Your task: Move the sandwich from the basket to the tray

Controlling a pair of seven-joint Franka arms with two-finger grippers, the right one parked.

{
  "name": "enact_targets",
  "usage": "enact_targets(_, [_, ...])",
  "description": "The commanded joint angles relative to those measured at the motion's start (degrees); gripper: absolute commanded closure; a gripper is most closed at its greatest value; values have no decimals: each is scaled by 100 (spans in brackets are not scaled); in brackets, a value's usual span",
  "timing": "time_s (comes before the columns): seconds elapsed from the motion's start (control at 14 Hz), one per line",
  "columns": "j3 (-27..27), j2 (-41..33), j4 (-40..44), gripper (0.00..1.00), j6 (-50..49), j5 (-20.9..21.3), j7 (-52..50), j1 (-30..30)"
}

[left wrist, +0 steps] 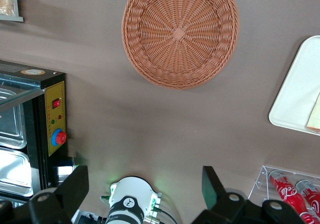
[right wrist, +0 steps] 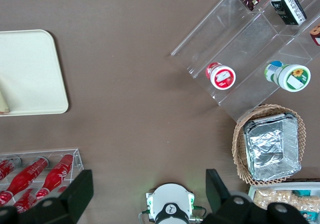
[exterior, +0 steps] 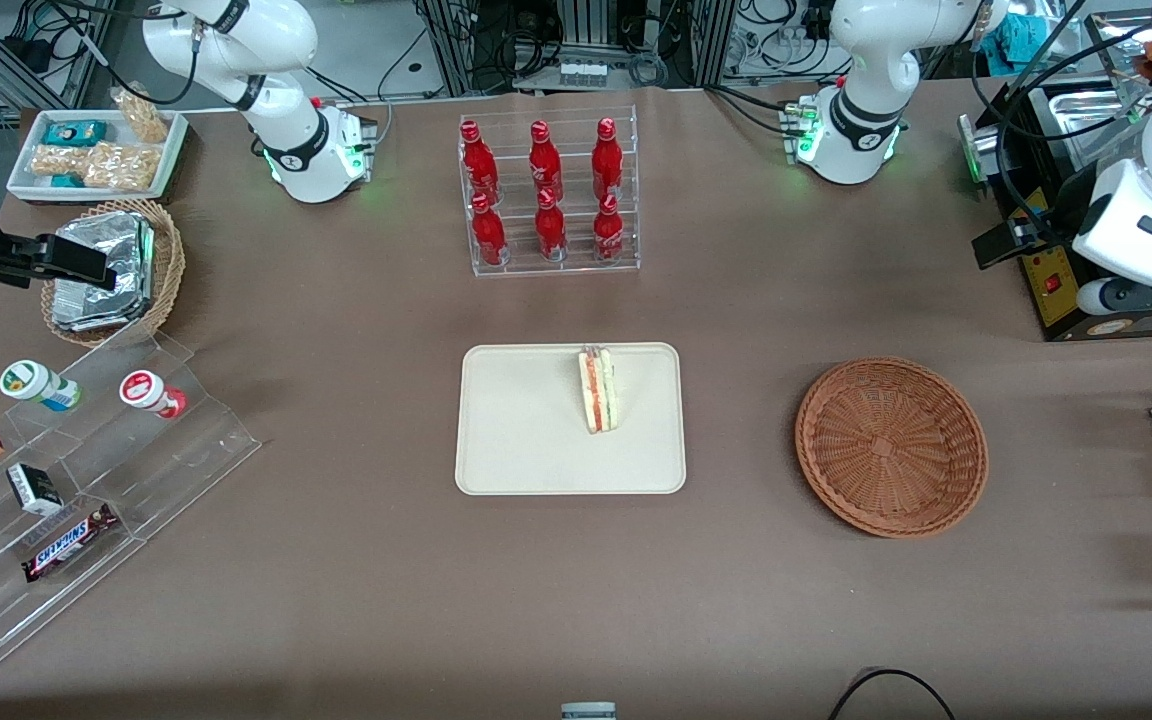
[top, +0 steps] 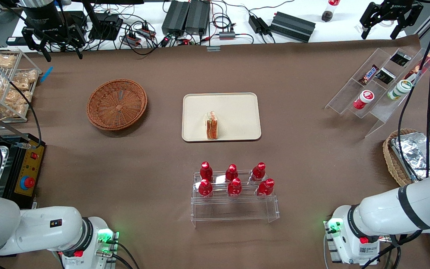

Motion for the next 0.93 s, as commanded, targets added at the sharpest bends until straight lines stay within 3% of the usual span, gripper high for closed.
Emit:
enact_targets(0.0, [-82,54,146,0,-8,-148,-11,97])
enact_targets(0.86, [-64,379,418,0,27,-280,6,220])
